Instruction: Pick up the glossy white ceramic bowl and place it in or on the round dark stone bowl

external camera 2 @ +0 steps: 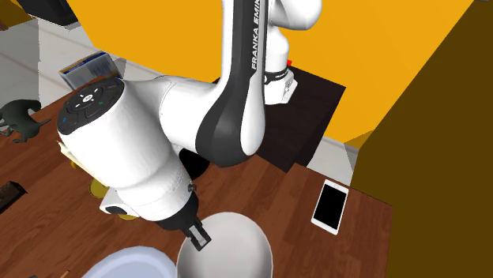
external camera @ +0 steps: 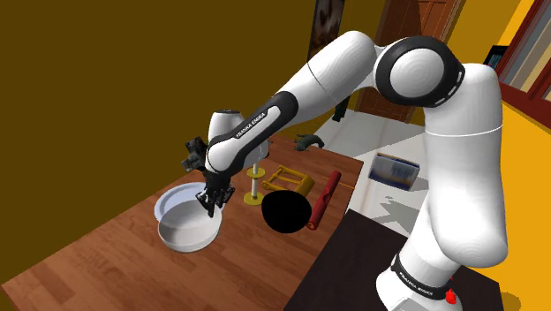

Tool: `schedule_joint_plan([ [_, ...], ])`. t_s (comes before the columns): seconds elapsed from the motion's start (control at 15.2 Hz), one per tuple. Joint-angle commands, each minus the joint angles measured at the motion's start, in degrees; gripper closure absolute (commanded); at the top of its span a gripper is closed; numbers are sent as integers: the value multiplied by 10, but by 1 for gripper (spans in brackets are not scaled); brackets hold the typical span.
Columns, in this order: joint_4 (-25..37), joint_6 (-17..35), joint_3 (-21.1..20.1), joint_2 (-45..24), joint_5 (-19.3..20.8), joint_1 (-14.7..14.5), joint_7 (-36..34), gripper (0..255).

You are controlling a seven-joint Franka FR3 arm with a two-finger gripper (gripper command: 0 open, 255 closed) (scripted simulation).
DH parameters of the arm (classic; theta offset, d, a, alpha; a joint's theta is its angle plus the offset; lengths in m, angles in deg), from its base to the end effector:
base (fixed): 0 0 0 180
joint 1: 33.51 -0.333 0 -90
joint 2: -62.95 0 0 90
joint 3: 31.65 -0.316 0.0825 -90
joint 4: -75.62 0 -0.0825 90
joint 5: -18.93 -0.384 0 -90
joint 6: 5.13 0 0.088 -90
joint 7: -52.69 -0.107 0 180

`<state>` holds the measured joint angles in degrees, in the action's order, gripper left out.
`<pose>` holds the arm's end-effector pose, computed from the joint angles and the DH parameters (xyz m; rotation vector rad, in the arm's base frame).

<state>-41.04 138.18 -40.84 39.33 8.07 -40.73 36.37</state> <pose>0.5813 0.1673 0.2475 -2.9430 0.2399 -0.0010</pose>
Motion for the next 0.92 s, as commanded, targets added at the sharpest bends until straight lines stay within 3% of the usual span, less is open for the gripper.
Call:
schedule_joint_plan([
  [0.0, 2, -13, 0, 11, 1, 0, -3, 255],
  [0.66, 13, -72, 0, 61, 2, 2, -12, 255],
  [0.86, -39, -66, 6, 99, -13, 27, 29, 255],
])
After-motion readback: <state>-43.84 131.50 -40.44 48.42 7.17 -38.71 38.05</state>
